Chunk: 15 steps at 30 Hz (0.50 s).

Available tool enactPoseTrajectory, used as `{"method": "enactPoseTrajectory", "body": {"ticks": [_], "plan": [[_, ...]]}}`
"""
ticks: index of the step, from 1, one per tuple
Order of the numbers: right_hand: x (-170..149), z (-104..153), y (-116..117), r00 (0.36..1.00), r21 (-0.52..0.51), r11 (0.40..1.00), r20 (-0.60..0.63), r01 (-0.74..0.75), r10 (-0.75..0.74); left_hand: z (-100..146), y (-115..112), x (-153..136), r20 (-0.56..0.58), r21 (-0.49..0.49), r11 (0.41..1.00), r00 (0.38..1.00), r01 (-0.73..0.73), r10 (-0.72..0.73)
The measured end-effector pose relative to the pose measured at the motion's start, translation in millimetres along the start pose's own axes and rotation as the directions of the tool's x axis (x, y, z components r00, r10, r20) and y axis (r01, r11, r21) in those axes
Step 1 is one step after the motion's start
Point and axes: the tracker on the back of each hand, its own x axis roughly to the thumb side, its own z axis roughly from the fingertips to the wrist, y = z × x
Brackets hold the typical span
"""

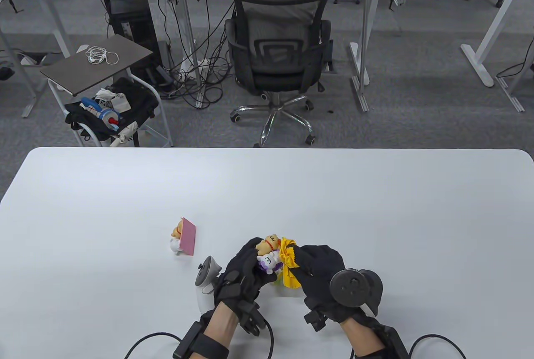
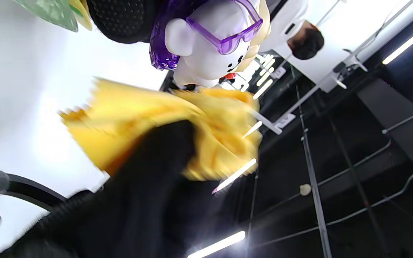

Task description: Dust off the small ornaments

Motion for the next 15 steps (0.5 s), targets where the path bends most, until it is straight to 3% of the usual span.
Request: {"method": "enactPoseTrajectory", "body": {"ticks": [4,5,6,9,11,15], "plan": [[7.7,3.5,9.6,0.992,0.045,0.992,0.041,-0.117,0.115,-2.1,-5.6,-7.0,0.005,-0.078,0.984,0.987,-0.162,0.163],[3.1,1.7,8.9,0.997,0.007,0.998,0.028,-0.068,0.068,-0.5,-3.8,-6.4,0.004,-0.032,0.986,0.986,-0.164,0.164],[-3.2,0.8,8.3,0.998,0.063,0.996,-0.014,-0.058,0.059,-0.6,0.0,-5.9,0.006,-0.031,0.992,0.992,-0.122,0.123],[-18.9,0.3,0.1,0.994,0.005,0.998,-0.096,-0.06,0.06,-1.8,0.1,-3.0,0.03,-0.054,0.989,0.99,-0.137,0.139],[-27.4,-1.0,-6.3,0.98,-0.06,0.996,-0.181,0.067,-0.077,-4.1,-4.0,-3.5,0.011,-0.094,0.988,0.992,-0.121,0.123],[-27.6,-0.2,-5.8,0.971,-0.048,0.994,-0.215,0.094,-0.102,-6.6,-11.6,-7.0,-0.026,-0.132,0.991,1.0,-0.004,0.001]]}}
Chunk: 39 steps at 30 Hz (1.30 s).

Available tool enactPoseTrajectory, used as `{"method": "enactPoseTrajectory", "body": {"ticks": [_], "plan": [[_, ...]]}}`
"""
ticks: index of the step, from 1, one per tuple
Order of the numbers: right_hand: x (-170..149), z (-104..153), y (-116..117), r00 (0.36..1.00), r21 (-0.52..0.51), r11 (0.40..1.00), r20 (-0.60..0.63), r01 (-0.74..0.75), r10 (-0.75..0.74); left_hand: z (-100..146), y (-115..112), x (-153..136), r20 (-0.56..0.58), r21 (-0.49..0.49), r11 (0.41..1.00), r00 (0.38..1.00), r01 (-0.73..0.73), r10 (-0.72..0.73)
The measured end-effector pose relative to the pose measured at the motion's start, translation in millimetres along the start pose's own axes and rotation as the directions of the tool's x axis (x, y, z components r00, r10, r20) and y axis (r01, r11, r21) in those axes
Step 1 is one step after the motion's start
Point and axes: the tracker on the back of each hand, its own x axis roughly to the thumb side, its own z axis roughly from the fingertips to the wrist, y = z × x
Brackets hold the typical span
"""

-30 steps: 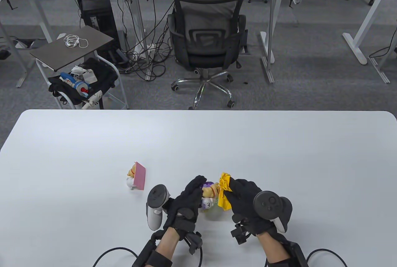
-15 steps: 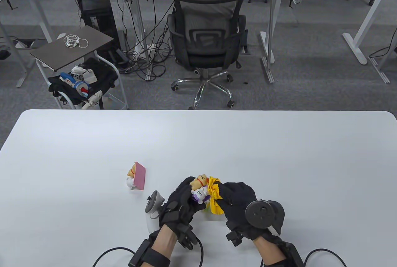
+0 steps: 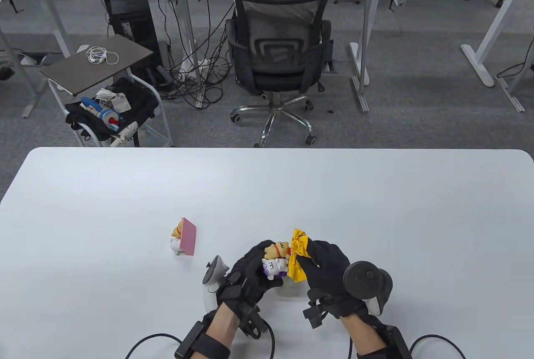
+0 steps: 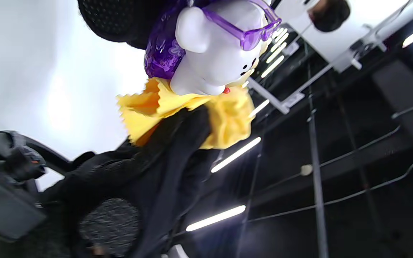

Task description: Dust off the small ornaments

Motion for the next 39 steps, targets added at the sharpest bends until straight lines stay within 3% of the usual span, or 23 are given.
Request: {"method": "enactPoseTrajectory", "body": {"ticks": [4,5,8,12,14,17,20,24,26,33,36,39], "plan": [[4.5,4.9,17.5,0.999,0.068,0.997,0.032,-0.034,0.032,2.5,5.0,1.0,0.071,0.068,0.987,0.987,-0.146,0.142],[7.0,5.4,23.0,0.998,0.103,0.994,0.056,-0.039,0.034,4.9,9.6,2.8,0.075,0.098,0.984,0.987,-0.151,0.144],[14.1,7.9,23.7,0.986,0.075,0.99,0.124,-0.12,0.11,9.6,16.1,5.8,0.077,0.146,0.981,0.99,-0.129,0.119],[28.5,12.0,25.7,0.973,0.071,0.99,0.206,-0.122,0.105,8.0,15.1,3.5,0.07,0.13,0.983,0.991,-0.126,0.118],[31.3,14.4,28.2,0.949,0.046,0.976,0.248,-0.211,0.194,7.3,11.3,-2.8,0.034,0.122,0.984,0.991,-0.134,0.131],[22.5,9.6,20.3,0.947,0.004,0.968,0.21,-0.25,0.243,6.7,10.1,-6.2,0.033,0.096,0.974,0.979,-0.204,0.202],[13.2,6.8,14.2,0.959,-0.011,0.971,0.154,-0.238,0.237,6.1,12.2,-3.3,0.035,0.109,0.984,0.99,-0.143,0.14],[27.4,10.6,20.2,0.954,0.013,0.984,0.249,-0.176,0.168,5.8,13.7,-6.4,0.02,0.131,0.982,0.991,-0.135,0.133],[31.8,13.3,26.0,0.933,0.013,0.97,0.276,-0.244,0.231,4.8,12.2,-10.0,0.008,0.12,0.98,0.987,-0.161,0.161],[7.2,3.5,9.0,0.966,-0.026,0.973,0.114,-0.23,0.232,4.5,12.7,-2.6,0.032,0.089,0.988,0.991,-0.13,0.128],[3.1,0.7,6.7,1.0,0.011,1.0,0.013,-0.015,0.015,5.8,17.4,0.7,0.03,0.141,0.989,0.998,-0.052,0.048],[-1.3,-0.6,14.0,0.989,0.107,0.985,-0.074,0.135,-0.128,8.0,21.2,4.0,-0.016,0.201,0.975,0.996,0.092,-0.091]]}}
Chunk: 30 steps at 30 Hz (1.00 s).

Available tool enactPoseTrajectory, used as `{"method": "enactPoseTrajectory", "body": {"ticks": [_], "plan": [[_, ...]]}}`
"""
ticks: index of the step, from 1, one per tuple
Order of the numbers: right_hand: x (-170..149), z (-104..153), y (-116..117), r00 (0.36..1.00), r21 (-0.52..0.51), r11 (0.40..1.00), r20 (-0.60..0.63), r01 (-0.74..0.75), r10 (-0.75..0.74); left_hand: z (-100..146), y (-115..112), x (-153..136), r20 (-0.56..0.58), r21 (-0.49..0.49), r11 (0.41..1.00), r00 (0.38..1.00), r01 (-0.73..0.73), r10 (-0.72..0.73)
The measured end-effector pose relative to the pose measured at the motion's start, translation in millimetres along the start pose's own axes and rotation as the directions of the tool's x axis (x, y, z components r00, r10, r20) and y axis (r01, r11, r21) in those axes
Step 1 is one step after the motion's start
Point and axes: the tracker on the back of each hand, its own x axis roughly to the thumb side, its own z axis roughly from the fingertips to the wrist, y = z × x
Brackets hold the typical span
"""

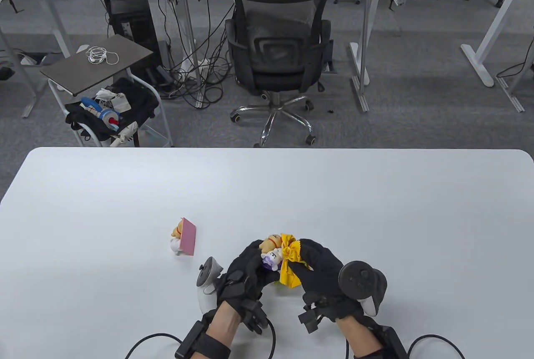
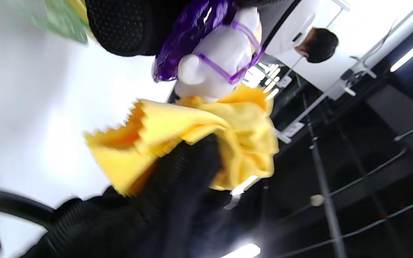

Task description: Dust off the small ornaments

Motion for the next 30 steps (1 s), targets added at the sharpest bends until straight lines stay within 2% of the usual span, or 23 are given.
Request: {"method": "enactPoseTrajectory", "body": {"ticks": [1,3,5,7,9,12,15,17,18,20,21,23,24,26,28,30], "plan": [[-3.5,-0.7,3.1,0.999,0.045,0.999,-0.034,0.029,-0.027,0.4,-1.0,2.3,0.003,0.024,0.998,0.998,0.058,-0.058],[-9.2,-2.0,4.4,0.993,0.056,0.995,-0.078,0.089,-0.084,1.7,-4.2,7.6,0.035,0.032,0.994,0.994,0.106,-0.107],[-16.0,-2.3,0.7,0.979,-0.008,0.987,-0.127,0.159,-0.159,-0.3,-8.9,12.9,0.093,-0.037,0.992,0.989,0.118,-0.115],[-23.5,-2.0,-2.7,0.933,-0.066,0.952,-0.185,0.3,-0.307,-2.7,-15.8,18.4,0.142,-0.084,0.982,0.977,0.169,-0.156],[-26.7,-1.1,-4.9,0.864,-0.102,0.896,-0.236,0.433,-0.444,-2.2,-22.1,23.4,0.187,-0.071,0.952,0.942,0.297,-0.279],[-27.0,-0.3,-5.2,0.851,-0.097,0.889,-0.258,0.448,-0.457,1.3,-28.0,28.9,0.252,-0.003,0.882,0.854,0.471,-0.456],[-21.4,-2.7,-6.9,0.899,-0.03,0.926,-0.226,0.377,-0.374,6.6,-27.2,40.2,0.291,0.069,0.854,0.809,0.516,-0.512],[-13.8,-2.7,-11.9,0.965,-0.018,0.975,-0.139,0.223,-0.223,8.0,-25.1,46.6,0.298,0.094,0.831,0.781,0.548,-0.548],[-7.8,-1.5,-15.4,0.996,-0.064,0.995,-0.049,0.072,-0.075,8.1,-24.6,49.7,0.288,0.113,0.8,0.751,0.589,-0.594],[3.0,0.4,-16.0,0.993,-0.092,0.993,0.081,-0.076,0.084,8.1,-25.4,50.7,0.249,0.114,0.723,0.684,0.682,-0.685],[10.2,1.6,-11.5,0.985,-0.054,0.991,0.118,-0.123,0.128,8.0,-28.2,49.5,0.232,0.122,0.671,0.636,0.731,-0.736],[19.1,4.8,-1.6,0.964,-0.032,0.981,0.181,-0.19,0.193,7.3,-34.2,45.6,0.218,0.124,0.619,0.587,0.776,-0.78],[21.4,5.5,1.7,0.951,-0.023,0.97,0.193,-0.243,0.243,6.7,-36.6,44.0,0.227,0.112,0.605,0.572,0.789,-0.788],[23.5,6.5,1.8,0.907,-0.076,0.927,0.189,-0.368,0.376,6.6,-41.7,42.7,0.253,0.087,0.573,0.539,0.815,-0.804],[20.5,4.2,-4.0,0.933,-0.094,0.946,0.16,-0.312,0.323,7.0,-43.8,42.9,0.26,0.078,0.594,0.559,0.801,-0.787],[14.5,1.1,-10.7,0.949,-0.138,0.949,0.098,-0.285,0.299,6.9,-46.0,42.7,0.292,0.026,0.606,0.574,0.795,-0.765]]}}
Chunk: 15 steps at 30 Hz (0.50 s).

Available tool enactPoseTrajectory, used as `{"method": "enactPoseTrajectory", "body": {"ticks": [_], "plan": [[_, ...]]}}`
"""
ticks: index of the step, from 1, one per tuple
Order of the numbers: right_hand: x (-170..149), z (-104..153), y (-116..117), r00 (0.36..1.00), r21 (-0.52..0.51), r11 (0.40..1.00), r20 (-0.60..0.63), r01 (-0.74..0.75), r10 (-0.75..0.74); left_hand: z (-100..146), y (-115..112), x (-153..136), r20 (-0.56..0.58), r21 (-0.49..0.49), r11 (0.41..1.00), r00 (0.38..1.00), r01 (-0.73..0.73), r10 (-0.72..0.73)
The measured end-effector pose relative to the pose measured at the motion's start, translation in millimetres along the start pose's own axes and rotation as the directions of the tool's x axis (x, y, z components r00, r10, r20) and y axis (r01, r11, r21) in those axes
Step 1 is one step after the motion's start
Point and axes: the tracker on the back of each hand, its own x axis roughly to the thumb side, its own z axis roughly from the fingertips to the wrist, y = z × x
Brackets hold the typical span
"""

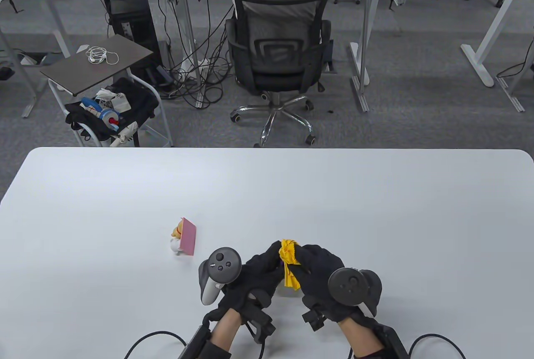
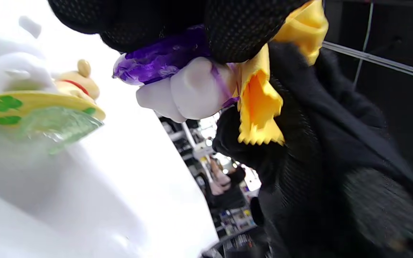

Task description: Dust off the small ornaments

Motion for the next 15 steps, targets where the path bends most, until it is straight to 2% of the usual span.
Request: {"method": "enactPoseTrajectory", "body": {"ticks": [1,3,5,8,11,12,15], "plan": [[-7.6,-0.5,-3.9,1.0,0.006,1.0,-0.018,-0.019,0.02,0.0,-2.3,0.1,-0.027,-0.007,1.0,0.999,-0.026,0.026],[-14.6,-0.5,-4.0,0.996,0.001,0.998,-0.06,0.062,-0.062,-0.8,-2.8,-2.1,-0.039,0.005,1.0,0.999,-0.017,0.017],[-11.0,-0.8,-3.6,0.997,0.023,0.997,-0.02,0.071,-0.071,-1.2,-0.2,-6.1,-0.07,0.022,1.0,0.997,-0.011,0.013],[5.7,-0.9,5.1,0.988,0.176,0.979,0.091,0.108,-0.125,0.3,4.9,-13.2,-0.095,0.061,0.998,0.995,-0.036,0.041],[10.3,1.7,6.0,0.994,0.113,0.994,0.105,-0.006,-0.006,1.0,5.4,-15.3,-0.092,0.06,0.994,0.991,-0.089,0.094],[5.8,1.1,1.9,0.997,0.081,0.996,0.072,-0.024,0.018,-0.1,3.9,-14.3,-0.071,0.033,0.994,0.992,-0.101,0.103],[-4.7,-0.2,-3.9,1.0,0.037,0.999,0.012,0.012,-0.012,-1.9,-0.8,-12.8,-0.074,0.014,0.995,0.992,-0.101,0.102]]}}
